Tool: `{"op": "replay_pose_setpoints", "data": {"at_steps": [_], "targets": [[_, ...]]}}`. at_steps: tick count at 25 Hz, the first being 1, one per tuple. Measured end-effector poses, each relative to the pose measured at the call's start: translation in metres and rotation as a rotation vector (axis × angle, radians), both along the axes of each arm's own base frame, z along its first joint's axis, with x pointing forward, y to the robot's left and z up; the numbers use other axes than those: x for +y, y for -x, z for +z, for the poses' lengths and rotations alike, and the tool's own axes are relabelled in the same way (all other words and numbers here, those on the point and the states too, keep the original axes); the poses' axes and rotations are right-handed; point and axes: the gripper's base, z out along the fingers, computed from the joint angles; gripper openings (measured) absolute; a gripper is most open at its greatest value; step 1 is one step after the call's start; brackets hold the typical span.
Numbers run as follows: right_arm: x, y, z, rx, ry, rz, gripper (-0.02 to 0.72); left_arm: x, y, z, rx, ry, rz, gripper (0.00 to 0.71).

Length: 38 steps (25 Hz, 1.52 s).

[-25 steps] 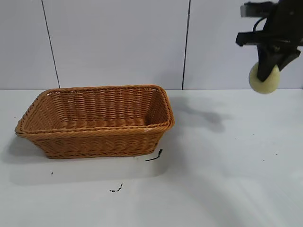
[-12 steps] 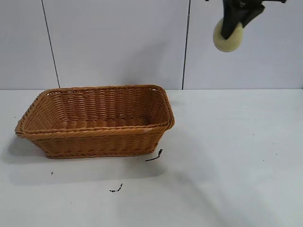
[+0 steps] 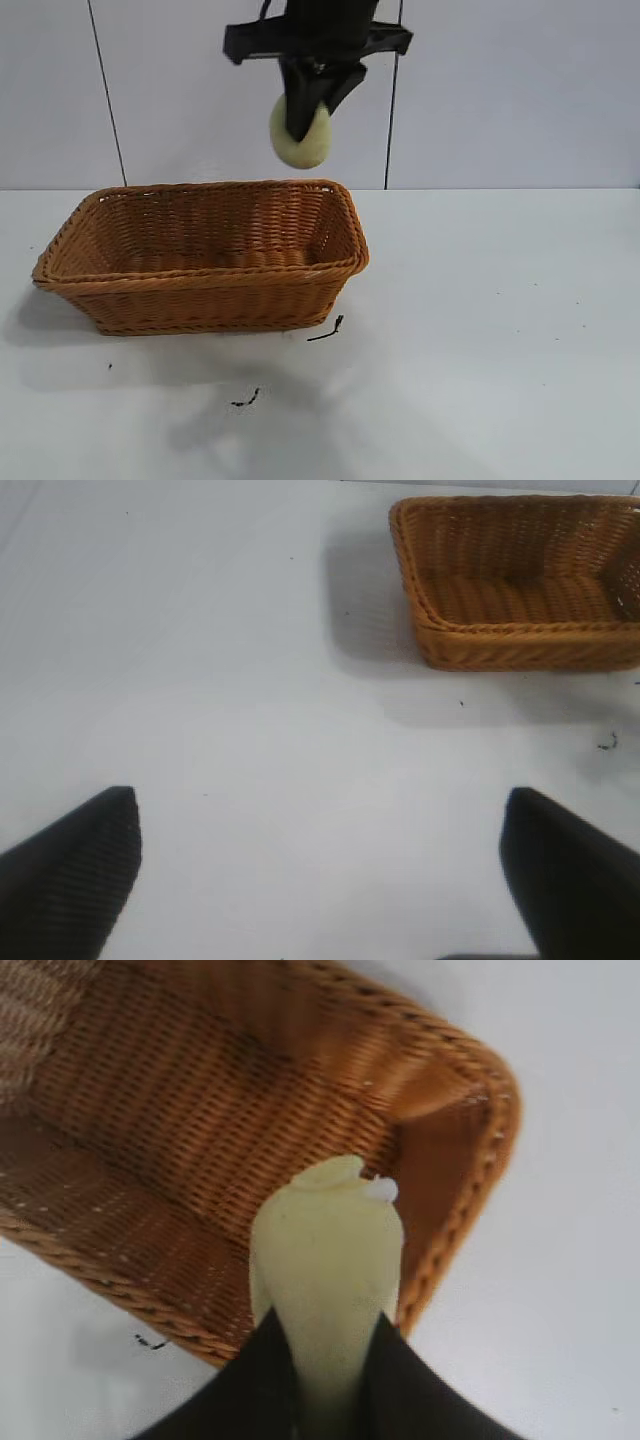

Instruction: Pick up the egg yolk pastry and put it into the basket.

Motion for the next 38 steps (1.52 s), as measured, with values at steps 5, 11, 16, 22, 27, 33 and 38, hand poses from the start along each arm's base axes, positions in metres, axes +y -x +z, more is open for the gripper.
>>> {"op": "replay_pose_setpoints", "data": {"at_steps": [5, 11, 16, 22, 27, 33, 38], "targets": [[0.025, -0.006, -0.047, 0.017, 0.008, 0.030, 0.060, 0.000, 0.000, 0.000, 0.000, 0.000, 0.000, 0.696], [0.032, -0.019, -0.098, 0.017, 0.026, 0.028, 0.060, 0.000, 0.000, 0.000, 0.000, 0.000, 0.000, 0.696], [0.035, -0.023, -0.101, -0.009, 0.008, 0.026, 0.181, 0.000, 0.000, 0.000, 0.000, 0.000, 0.000, 0.696], [0.034, -0.022, -0.096, -0.001, 0.017, 0.034, 0.654, 0.000, 0.000, 0.000, 0.000, 0.000, 0.000, 0.696], [0.037, -0.025, -0.055, -0.057, -0.024, 0.036, 0.688, 0.000, 0.000, 0.000, 0.000, 0.000, 0.000, 0.696], [0.028, -0.031, 0.000, -0.139, -0.082, 0.019, 0.693, 0.000, 0.000, 0.000, 0.000, 0.000, 0.000, 0.696], [-0.021, -0.059, 0.007, -0.144, -0.074, -0.083, 0.693, 0.000, 0.000, 0.000, 0.000, 0.000, 0.000, 0.696]]}}
